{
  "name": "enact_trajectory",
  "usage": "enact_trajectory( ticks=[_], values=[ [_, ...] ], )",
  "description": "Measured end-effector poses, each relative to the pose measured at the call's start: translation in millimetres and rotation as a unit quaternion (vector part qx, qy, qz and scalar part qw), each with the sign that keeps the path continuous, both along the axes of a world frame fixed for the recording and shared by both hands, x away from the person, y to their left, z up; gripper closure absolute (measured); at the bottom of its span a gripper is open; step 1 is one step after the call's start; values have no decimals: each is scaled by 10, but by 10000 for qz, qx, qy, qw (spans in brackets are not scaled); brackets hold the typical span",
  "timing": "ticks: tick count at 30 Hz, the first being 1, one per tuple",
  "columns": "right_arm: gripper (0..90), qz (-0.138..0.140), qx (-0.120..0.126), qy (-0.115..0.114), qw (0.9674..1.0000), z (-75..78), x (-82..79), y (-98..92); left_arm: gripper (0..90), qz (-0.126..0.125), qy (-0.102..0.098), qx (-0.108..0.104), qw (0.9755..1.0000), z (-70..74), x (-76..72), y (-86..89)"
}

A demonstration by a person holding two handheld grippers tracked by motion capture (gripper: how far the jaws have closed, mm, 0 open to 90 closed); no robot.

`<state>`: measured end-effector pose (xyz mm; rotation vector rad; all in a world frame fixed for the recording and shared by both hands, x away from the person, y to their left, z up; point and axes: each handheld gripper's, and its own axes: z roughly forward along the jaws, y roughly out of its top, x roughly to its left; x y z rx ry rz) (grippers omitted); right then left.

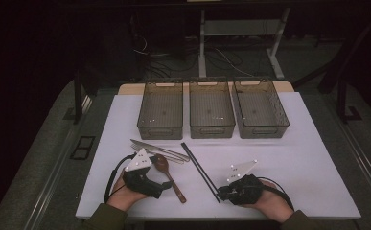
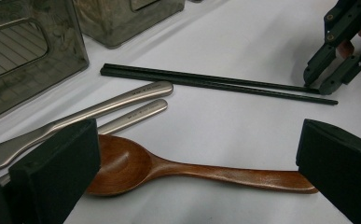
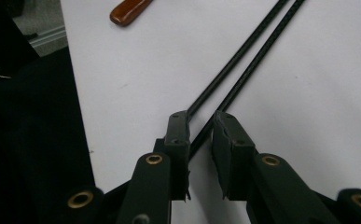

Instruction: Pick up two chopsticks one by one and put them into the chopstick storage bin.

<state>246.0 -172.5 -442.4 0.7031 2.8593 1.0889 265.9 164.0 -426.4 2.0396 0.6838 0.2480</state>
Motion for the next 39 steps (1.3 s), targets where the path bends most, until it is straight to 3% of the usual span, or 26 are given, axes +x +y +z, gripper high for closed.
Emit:
enact_trajectory(
  ticks=[21, 28, 39],
  values=[
    [840, -532, -454, -280, 9972, 40, 165, -212, 0, 31, -11, -44, 10000, 3, -1, 9],
    [818, -591, -425, -243, 9971, 40, 190, -243, 0, 22, 0, -42, 10000, 3, 4, 7],
    [676, -807, -28, -135, 9966, 142, 251, -306, 0, 6, -2, -36, 10000, -2, 3, 4]
  ],
)
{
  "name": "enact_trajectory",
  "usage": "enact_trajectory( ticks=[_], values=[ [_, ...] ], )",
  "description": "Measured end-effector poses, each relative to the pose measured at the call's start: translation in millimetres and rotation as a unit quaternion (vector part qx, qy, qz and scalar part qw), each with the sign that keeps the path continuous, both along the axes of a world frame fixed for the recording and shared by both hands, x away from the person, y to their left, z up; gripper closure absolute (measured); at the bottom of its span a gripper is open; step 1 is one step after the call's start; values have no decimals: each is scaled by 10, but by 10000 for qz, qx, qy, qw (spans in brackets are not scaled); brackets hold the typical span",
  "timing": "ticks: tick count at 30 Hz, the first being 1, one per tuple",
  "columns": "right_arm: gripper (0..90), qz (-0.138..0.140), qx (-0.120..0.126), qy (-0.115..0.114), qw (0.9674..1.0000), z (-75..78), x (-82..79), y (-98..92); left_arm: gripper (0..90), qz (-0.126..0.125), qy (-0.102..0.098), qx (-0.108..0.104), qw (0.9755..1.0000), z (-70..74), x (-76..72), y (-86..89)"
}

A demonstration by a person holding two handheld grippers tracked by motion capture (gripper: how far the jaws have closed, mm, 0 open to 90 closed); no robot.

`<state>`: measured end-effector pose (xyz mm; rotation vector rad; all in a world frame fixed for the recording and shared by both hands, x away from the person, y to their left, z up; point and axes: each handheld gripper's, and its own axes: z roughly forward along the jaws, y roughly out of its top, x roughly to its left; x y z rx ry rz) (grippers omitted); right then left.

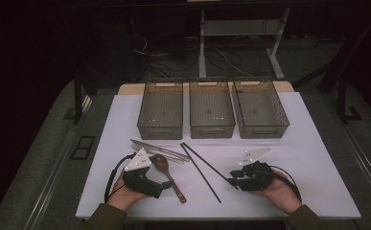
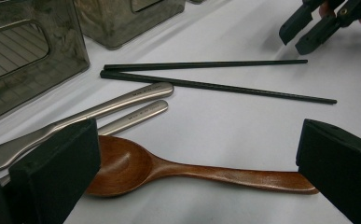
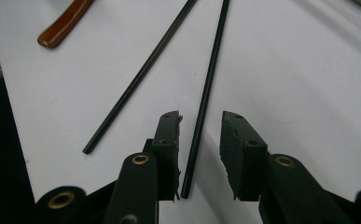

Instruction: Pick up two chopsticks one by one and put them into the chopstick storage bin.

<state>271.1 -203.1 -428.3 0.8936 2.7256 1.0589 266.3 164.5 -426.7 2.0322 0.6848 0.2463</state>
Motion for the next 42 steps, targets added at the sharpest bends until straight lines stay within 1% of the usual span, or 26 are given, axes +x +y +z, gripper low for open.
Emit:
enact_trajectory(
  ticks=[3, 7, 11, 17, 22, 25, 29, 38, 40, 42],
  values=[
    [676, -50, 110, 13, 9999, 33, 41, -3, 0, -13, 5, 22, 10000, -1, 7, -2],
    [684, -114, 164, 52, 9998, 63, 118, 32, 0, -27, -23, 14, 10000, 2, 3, -17],
    [695, -104, 244, 31, 9996, 106, 202, 110, 0, -50, -24, 21, 10000, -1, -4, -18],
    [719, -32, 281, 18, 9996, 132, 306, 246, 0, -52, -18, 11, 10000, -6, 0, -16],
    [739, 0, 196, 34, 9998, 107, 397, 374, 0, -68, -25, 31, 10000, -2, -3, -23],
    [751, 16, 162, 46, 9999, 84, 437, 440, 0, -73, -17, 34, 10000, -4, -1, -22],
    [762, 37, 54, 56, 10000, 38, 467, 524, 0, -75, -23, 33, 10000, -4, -2, -21],
    [783, -29, -239, 16, 9997, -90, 502, 605, 0, -78, -32, 34, 10000, -4, -6, -20],
    [794, -45, -322, -26, 9995, -110, 499, 615, 0, -78, -31, 35, 10000, -4, -5, -19],
    [817, -65, -349, -77, 9993, -113, 492, 621, 0, -80, -32, 38, 10000, -3, -5, -21]
  ],
)
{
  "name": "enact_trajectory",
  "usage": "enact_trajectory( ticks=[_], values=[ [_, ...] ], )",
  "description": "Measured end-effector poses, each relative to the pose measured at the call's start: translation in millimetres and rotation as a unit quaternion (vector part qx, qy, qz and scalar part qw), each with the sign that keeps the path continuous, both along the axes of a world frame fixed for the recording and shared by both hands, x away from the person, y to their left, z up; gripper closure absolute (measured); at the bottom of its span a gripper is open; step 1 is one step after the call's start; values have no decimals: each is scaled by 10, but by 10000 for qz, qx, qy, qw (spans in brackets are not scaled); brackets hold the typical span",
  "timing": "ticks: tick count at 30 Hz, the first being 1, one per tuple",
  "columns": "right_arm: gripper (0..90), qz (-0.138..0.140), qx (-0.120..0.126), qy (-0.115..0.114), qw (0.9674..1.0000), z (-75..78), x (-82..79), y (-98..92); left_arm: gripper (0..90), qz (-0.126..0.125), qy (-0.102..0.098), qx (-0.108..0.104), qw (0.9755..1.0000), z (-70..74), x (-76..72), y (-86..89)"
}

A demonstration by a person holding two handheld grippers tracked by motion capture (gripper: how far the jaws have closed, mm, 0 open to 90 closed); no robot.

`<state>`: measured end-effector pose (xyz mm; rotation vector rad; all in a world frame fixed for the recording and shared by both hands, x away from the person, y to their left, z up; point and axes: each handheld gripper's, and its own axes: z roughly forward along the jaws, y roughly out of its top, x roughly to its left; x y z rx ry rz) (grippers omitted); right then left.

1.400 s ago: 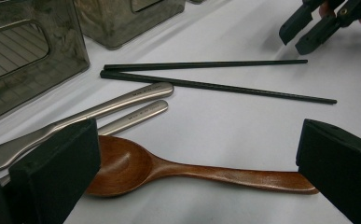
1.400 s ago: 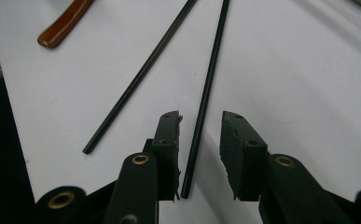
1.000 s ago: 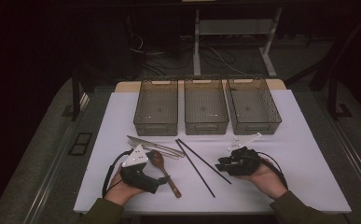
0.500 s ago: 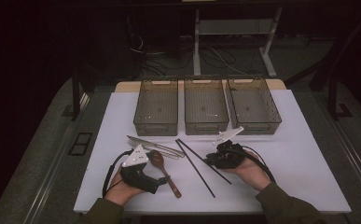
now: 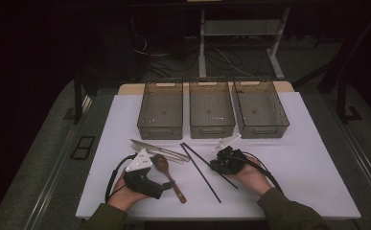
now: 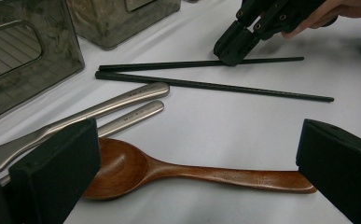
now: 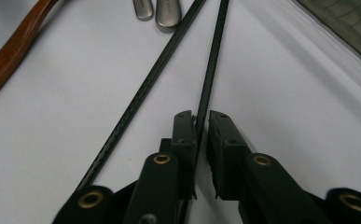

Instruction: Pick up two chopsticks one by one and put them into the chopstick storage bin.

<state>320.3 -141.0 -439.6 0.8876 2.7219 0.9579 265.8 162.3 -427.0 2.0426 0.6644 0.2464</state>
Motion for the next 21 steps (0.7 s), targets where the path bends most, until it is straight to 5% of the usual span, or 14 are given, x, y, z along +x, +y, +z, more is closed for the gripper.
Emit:
enact_trajectory(
  ticks=[21],
  values=[
    [863, -261, 2, -140, 9996, -14, -44, -6, 0, 8, -4, -1, 10000, 5, -3, 5]
  ],
)
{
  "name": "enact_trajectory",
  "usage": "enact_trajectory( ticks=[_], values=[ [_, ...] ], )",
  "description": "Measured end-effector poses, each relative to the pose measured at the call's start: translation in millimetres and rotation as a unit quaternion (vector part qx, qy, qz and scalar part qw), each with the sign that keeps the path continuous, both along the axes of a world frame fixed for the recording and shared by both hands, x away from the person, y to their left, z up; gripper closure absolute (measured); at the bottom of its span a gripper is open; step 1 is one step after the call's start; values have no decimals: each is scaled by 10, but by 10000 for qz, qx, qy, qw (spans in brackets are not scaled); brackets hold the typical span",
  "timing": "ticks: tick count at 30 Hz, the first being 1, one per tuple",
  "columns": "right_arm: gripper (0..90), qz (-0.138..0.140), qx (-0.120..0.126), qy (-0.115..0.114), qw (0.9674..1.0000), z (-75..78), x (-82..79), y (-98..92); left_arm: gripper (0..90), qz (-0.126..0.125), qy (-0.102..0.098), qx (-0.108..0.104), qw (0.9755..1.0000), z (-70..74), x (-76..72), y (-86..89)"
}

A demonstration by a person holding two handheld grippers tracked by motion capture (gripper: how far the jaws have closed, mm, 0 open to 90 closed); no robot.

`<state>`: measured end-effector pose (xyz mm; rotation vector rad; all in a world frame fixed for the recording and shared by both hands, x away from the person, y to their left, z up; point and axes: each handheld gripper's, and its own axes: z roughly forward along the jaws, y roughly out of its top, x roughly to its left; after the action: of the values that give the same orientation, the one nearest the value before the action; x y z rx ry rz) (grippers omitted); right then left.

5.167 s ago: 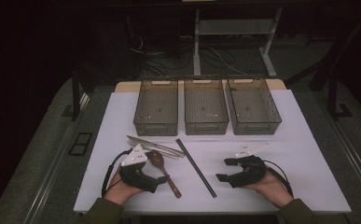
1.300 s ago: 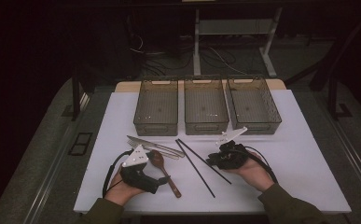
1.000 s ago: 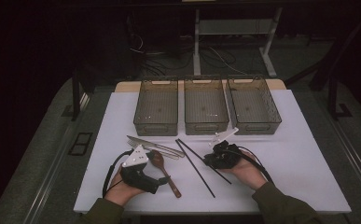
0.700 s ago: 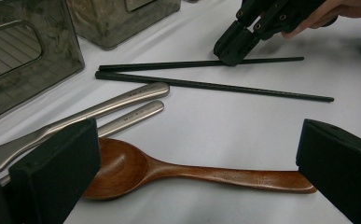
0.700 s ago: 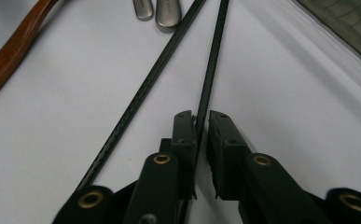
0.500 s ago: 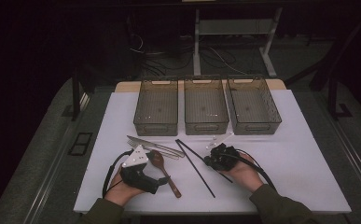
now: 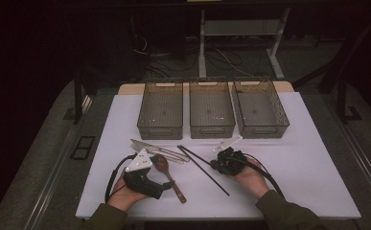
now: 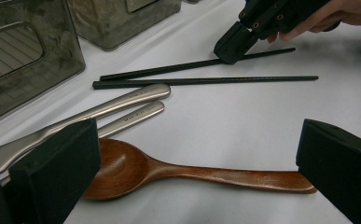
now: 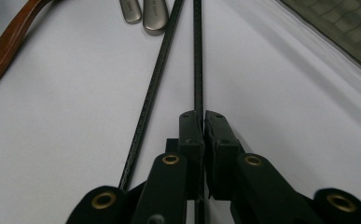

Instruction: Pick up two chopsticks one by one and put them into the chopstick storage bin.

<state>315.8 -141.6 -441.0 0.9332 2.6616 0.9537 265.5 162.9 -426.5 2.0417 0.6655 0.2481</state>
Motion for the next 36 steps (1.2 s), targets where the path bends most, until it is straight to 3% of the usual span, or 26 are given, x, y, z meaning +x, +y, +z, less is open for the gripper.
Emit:
enact_trajectory(
  ticks=[14, 36],
  values=[
    [863, -64, 257, 107, 9996, 84, 14, -102, 0, 16, -19, -31, 10000, 3, -3, 5],
    [864, -217, 699, 15, 9973, 290, 6, -383, 0, 38, -58, -40, 10000, 10, -10, 3]
  ],
)
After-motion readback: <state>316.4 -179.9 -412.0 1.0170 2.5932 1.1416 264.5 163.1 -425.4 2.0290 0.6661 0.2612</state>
